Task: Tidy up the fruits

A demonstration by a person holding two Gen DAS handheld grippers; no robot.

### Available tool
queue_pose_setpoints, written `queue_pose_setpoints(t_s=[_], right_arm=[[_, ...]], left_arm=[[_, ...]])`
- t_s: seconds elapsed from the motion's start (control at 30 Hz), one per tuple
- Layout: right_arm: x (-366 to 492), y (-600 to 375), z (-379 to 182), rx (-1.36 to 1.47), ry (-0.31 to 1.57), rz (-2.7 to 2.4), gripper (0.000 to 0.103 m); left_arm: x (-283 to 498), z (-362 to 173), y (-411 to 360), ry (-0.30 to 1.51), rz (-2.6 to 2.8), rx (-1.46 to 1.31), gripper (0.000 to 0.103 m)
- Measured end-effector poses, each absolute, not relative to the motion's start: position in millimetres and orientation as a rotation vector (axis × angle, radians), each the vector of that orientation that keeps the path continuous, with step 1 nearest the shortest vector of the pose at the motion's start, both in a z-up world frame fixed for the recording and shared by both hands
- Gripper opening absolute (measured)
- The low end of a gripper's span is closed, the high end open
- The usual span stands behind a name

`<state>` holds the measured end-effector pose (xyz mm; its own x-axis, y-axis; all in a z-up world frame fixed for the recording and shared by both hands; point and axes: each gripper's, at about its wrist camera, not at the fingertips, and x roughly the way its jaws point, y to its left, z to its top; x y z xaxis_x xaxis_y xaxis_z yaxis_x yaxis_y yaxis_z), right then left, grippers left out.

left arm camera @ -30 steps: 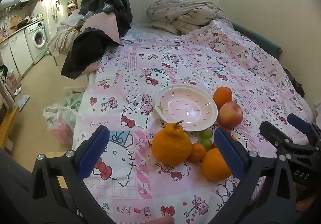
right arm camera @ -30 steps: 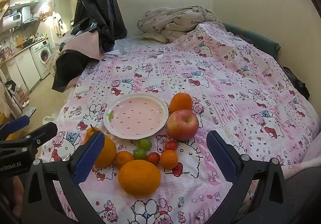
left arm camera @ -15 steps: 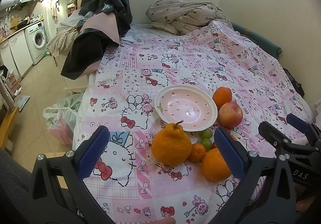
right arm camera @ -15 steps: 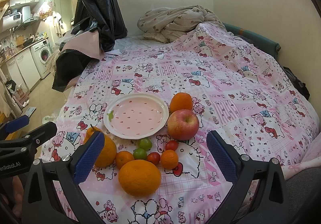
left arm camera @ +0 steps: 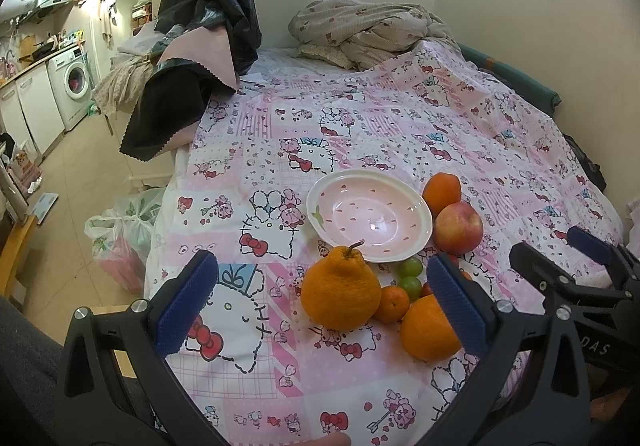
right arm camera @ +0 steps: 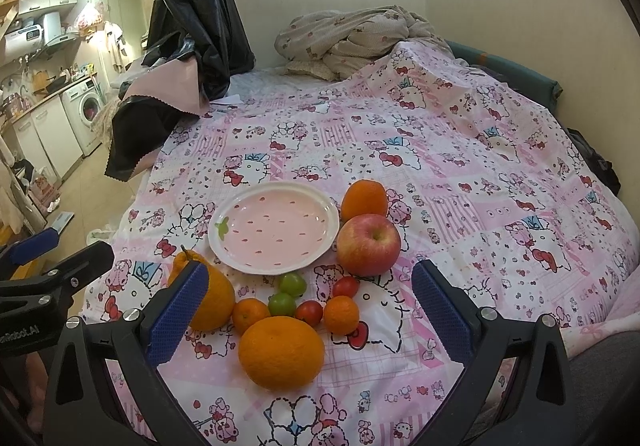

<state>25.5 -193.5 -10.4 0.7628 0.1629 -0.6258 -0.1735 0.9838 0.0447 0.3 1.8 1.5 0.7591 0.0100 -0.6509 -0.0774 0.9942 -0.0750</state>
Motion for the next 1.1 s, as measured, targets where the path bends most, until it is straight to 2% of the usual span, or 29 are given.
queue_pose_setpoints(t_s=[1.1], right_arm=[[22,-185,-13,-0.034,0.673,0.202,0.103]], left_arm=[[-2,1,3,0.693,0.062,-0.065,0.103]])
